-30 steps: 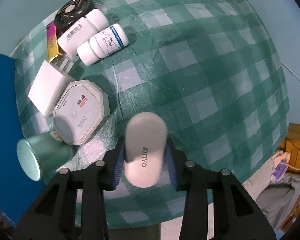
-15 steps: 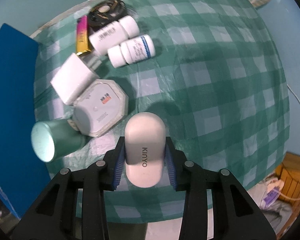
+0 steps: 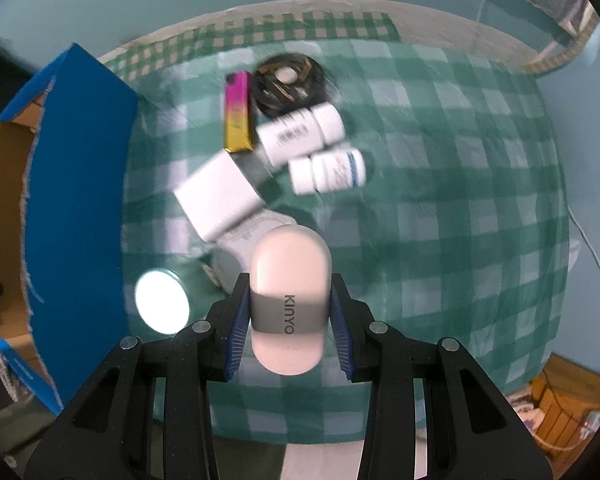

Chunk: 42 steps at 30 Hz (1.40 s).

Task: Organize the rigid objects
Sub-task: 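Carry the earbud case into the cardboard box and open the right tool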

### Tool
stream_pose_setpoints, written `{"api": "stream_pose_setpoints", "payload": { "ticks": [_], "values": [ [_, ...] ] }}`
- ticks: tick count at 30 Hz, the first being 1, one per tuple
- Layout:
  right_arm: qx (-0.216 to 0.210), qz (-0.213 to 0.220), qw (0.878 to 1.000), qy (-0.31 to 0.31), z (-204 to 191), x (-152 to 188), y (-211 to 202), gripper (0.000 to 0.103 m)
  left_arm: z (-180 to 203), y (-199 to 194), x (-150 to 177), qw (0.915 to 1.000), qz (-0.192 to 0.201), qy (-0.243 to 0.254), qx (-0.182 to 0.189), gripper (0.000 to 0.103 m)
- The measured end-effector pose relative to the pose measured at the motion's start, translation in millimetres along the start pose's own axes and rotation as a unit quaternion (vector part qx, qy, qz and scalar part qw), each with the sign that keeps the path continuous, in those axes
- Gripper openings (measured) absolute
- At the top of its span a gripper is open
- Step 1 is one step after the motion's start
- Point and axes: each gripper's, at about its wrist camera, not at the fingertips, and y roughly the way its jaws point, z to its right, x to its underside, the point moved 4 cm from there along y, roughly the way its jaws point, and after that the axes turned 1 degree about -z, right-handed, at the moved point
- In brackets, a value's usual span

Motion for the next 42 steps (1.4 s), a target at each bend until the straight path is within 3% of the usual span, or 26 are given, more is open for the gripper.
{"api": "stream_pose_setpoints", "payload": {
  "ticks": [10, 26, 42],
  "values": [
    [-0.038, 0.021, 0.997, -0.063, -36.8, -21.9, -28.3, 0.036, -0.2, 2.1, 1.6, 0.9999, -0.002, -0.011, 0.000, 0.010],
    [-0.084, 0.041, 0.983, -0.156, -120.1, -70.5, -36.5, 0.036, -0.4, 2.1, 4.5, 0.9999, -0.003, -0.011, -0.006, 0.009],
    [-0.083, 0.043, 0.972, -0.217, -188.1, -94.7, -31.5, 0.036, -1.9, 2.0, 5.8, 0.9999, -0.005, -0.013, -0.005, 0.009]
  ]
}}
